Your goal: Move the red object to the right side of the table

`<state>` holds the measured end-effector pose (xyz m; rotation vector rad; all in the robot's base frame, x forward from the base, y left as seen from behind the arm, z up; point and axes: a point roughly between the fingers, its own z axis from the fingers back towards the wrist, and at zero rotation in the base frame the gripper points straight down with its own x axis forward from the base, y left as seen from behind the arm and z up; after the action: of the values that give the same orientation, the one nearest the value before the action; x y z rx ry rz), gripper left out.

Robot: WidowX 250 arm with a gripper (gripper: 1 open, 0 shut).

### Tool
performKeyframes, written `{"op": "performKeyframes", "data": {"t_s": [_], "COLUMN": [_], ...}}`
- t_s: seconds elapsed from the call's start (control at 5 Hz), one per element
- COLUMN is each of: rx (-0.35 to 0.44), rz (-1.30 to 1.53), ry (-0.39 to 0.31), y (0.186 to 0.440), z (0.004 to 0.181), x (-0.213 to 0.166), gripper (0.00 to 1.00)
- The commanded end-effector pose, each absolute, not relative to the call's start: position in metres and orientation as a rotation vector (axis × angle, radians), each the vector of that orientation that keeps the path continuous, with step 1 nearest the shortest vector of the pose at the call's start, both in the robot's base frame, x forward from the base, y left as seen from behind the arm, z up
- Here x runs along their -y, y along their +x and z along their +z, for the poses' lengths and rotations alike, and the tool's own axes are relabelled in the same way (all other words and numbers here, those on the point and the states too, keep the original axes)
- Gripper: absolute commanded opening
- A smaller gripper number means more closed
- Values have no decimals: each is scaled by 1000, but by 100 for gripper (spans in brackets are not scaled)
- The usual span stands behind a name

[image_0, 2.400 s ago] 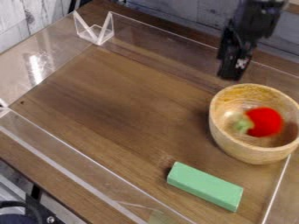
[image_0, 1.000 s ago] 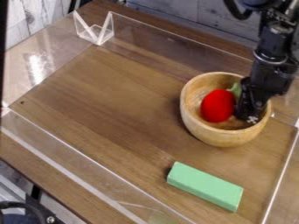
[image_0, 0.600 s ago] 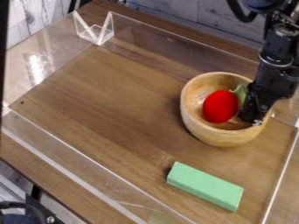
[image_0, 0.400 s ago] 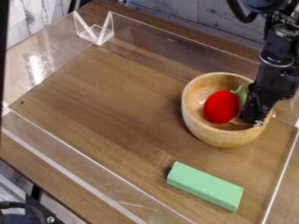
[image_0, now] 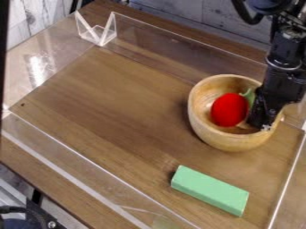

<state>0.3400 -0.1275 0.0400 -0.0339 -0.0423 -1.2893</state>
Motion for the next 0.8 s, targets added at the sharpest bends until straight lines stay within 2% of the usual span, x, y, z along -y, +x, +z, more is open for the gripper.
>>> {"op": "performKeyframes", "data": {"t_s": [0.0, 0.6], "rx": [135, 149], "rz": [-1309, -1313], "ry": [-20, -45], "y": [343, 342], "z": [69, 74], "x": [137, 140], "gripper": [0, 0]}}
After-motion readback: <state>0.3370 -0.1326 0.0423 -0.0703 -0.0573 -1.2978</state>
